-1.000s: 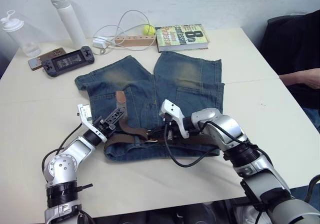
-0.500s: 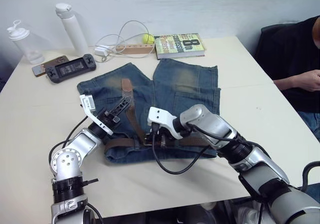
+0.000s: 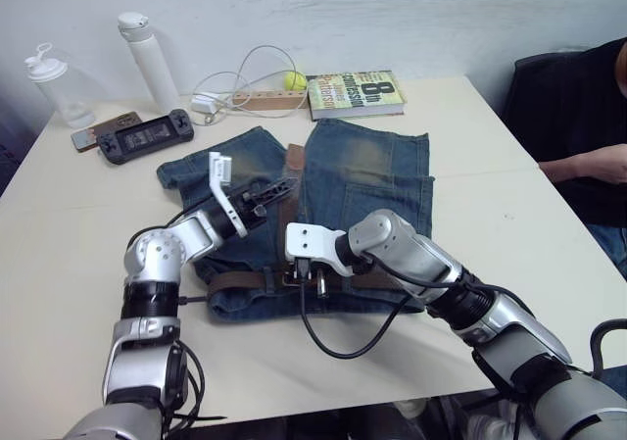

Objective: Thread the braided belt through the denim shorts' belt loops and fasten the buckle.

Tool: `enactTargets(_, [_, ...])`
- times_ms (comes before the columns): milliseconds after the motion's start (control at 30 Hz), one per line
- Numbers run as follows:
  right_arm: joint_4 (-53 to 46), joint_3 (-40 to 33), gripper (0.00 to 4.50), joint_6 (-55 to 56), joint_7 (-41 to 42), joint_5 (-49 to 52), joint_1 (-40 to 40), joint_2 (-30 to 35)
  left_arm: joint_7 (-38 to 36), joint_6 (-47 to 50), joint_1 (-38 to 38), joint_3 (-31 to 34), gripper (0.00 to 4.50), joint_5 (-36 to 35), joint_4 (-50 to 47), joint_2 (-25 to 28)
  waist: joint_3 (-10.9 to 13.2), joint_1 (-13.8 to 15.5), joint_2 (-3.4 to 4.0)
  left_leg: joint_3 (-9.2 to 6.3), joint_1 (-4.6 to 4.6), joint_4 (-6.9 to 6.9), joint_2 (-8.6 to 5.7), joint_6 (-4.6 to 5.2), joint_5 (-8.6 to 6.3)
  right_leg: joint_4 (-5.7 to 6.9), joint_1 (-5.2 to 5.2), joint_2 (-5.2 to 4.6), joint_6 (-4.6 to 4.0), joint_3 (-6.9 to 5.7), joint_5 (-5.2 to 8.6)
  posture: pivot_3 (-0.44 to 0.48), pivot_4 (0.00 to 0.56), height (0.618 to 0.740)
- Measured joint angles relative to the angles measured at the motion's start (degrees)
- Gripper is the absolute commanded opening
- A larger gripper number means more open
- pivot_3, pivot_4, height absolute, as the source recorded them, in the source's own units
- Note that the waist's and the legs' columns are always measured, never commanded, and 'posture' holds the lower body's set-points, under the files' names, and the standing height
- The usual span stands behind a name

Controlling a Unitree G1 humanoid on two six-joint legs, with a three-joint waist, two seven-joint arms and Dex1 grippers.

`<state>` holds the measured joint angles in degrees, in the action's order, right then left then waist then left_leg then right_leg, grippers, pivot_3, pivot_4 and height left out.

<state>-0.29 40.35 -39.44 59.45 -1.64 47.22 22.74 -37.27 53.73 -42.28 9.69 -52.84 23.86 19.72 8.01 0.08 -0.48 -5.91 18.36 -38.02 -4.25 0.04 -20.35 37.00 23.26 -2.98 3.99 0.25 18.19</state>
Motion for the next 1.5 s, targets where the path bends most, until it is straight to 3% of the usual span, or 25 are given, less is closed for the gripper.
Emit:
enactTargets(300, [-2.22, 0.42, 0.03, 4.35, 2.27, -3.97, -1.01, 1.78, -16.7, -4.2, -19.61, -10.54, 0.0, 15.22, 24.14, -4.53, -0.01, 0.75, 0.02, -0.09, 0.23, -0.01, -0.1, 0.07, 0.0, -0.17, 0.1, -0.11, 0.05, -0.12, -0.02, 0.0, 0.15, 0.734])
enactTargets(533, [-2.26, 0.4, 0.03, 4.61, 3.25, -5.21, -1.03, 1.57, -24.59, -11.9, -27.1, -14.0, 0.0, 25.96, 38.28, -10.11, -0.01, 0.93, 0.04, -0.1, 0.23, 0.01, -0.1, 0.07, -0.01, -0.18, 0.1, -0.11, 0.06, -0.12, -0.02, 0.0, 0.15, 0.734])
enactTargets(700, [-2.25, 0.35, 0.03, 4.51, 3.71, -5.87, -1.02, 1.51, -27.34, -16.01, -31.22, -12.91, 0.0, 30.16, 44.71, -11.61, -0.03, 1.1, 0.08, -0.1, 0.22, 0.02, -0.1, 0.08, -0.01, -0.18, 0.1, -0.12, 0.07, -0.12, -0.01, 0.0, 0.15, 0.734])
enactTargets(967, [-2.26, -0.22, 0.03, 3.85, 4.78, -6.55, -1.01, 1.31, -21.58, -20.76, -37.87, -4.77, 0.0, 30.67, 52.95, -12.33, -0.02, 1.31, 0.07, -0.15, 0.31, 0.02, -0.12, 0.09, -0.01, -0.19, 0.14, -0.16, 0.11, -0.17, -0.03, 0.0, 0.15, 0.734])
enactTargets(1233, [-2.25, -0.74, 0.03, 3.84, 5.85, -7.91, -0.98, 1.28, -8.7, -28.73, -40.27, 1.24, 0.0, 32.3, 58.11, -15.46, -0.01, 1.45, 0.08, -0.39, 0.57, 0.0, -0.33, 0.14, 0.08, -0.2, 0.27, -0.36, 0.21, -0.38, -0.07, 0.0, 0.15, 0.734])
enactTargets(1400, [-2.25, -1.13, 0.03, 3.28, 6.14, -8.09, -0.99, 1.28, -6.2, -30.51, -41.85, 0.4, 0.0, 37.21, 58.11, -15.18, -0.01, 1.44, 0.08, -0.64, 0.73, 0.0, -0.51, 0.15, 0.17, -0.21, 0.31, -0.51, 0.23, -0.61, -0.09, 0.0, 0.15, 0.734])
enactTargets(1500, [-2.16, -1.68, 0.03, 3.3, 6.17, -8.0, -1.28, 1.11, -8.54, -30.53, -42.98, -2.97, 0.0, 41.52, 57.35, -13.98, -0.01, 1.4, 0.08, -0.67, 0.74, 0.01, -0.52, 0.15, 0.17, -0.23, 0.3, -0.52, 0.23, -0.64, -0.09, 0.0, 0.15, 0.734])
